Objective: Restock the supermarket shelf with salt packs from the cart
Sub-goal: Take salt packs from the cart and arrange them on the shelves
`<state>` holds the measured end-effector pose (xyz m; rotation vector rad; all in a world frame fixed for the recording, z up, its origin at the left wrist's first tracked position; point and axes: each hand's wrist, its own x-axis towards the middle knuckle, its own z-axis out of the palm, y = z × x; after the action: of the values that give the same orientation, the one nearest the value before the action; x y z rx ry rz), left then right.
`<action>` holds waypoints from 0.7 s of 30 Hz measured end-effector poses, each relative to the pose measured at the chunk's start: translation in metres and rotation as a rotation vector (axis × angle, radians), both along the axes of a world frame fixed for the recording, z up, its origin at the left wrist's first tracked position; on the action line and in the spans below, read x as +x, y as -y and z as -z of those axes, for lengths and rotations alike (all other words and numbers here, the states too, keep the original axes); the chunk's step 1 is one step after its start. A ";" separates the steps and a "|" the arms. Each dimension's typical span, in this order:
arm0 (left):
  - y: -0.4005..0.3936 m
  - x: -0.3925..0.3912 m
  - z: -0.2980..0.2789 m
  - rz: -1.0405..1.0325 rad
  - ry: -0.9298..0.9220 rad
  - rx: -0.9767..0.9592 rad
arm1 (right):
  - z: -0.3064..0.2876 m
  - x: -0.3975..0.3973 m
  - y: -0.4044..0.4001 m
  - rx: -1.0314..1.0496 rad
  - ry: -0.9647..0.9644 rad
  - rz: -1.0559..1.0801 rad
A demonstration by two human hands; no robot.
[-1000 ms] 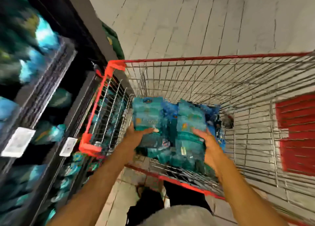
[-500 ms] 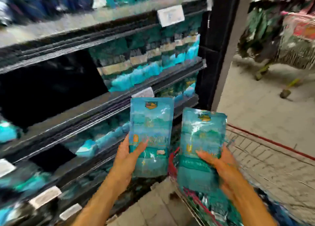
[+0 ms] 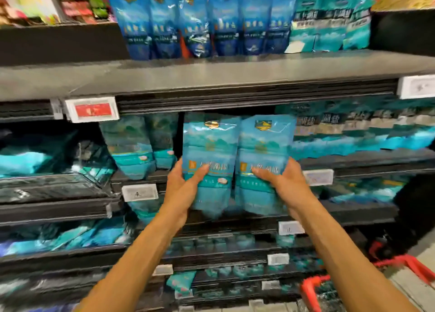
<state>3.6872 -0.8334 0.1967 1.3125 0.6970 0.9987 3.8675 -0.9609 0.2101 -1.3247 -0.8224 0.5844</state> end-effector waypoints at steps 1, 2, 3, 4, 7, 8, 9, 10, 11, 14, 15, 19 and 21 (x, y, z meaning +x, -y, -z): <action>-0.006 0.008 -0.004 -0.014 0.006 0.013 | -0.004 0.003 -0.016 0.008 0.004 0.013; -0.013 0.017 -0.008 -0.021 0.009 0.029 | -0.007 0.006 -0.031 0.019 0.003 0.027; -0.019 0.025 -0.012 -0.028 0.010 0.046 | -0.008 0.011 -0.044 0.025 0.004 0.044; -0.026 0.032 -0.015 -0.041 0.009 0.060 | -0.009 0.016 -0.056 0.029 -0.003 0.063; -0.051 0.053 -0.020 -0.112 -0.044 0.061 | -0.009 0.033 -0.086 0.028 -0.001 0.152; -0.060 0.059 -0.020 -0.121 -0.053 0.041 | -0.009 0.038 -0.094 0.029 -0.001 0.189; -0.069 0.065 -0.019 -0.109 -0.050 0.021 | -0.008 0.043 -0.103 0.009 0.000 0.223; -0.076 0.070 -0.016 -0.094 -0.054 0.010 | -0.007 0.047 -0.111 -0.021 0.001 0.244; -0.082 0.074 -0.013 -0.089 -0.067 0.003 | -0.005 0.050 -0.118 -0.066 0.013 0.234; -0.095 0.078 -0.004 -0.113 -0.093 0.001 | -0.001 0.055 -0.131 -0.154 -0.050 0.133; -0.097 0.078 -0.002 -0.121 -0.083 0.006 | -0.001 0.055 -0.131 -0.180 -0.075 0.104; -0.096 0.077 -0.006 -0.123 -0.120 0.090 | 0.001 0.051 -0.136 -0.170 0.024 0.015; -0.090 0.073 -0.008 -0.154 -0.203 0.177 | 0.002 0.047 -0.139 -0.119 0.025 0.022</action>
<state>3.7604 -0.7438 0.2045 1.5483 0.8904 1.0791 3.9146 -0.8221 0.2078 -1.4497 -0.8027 0.6085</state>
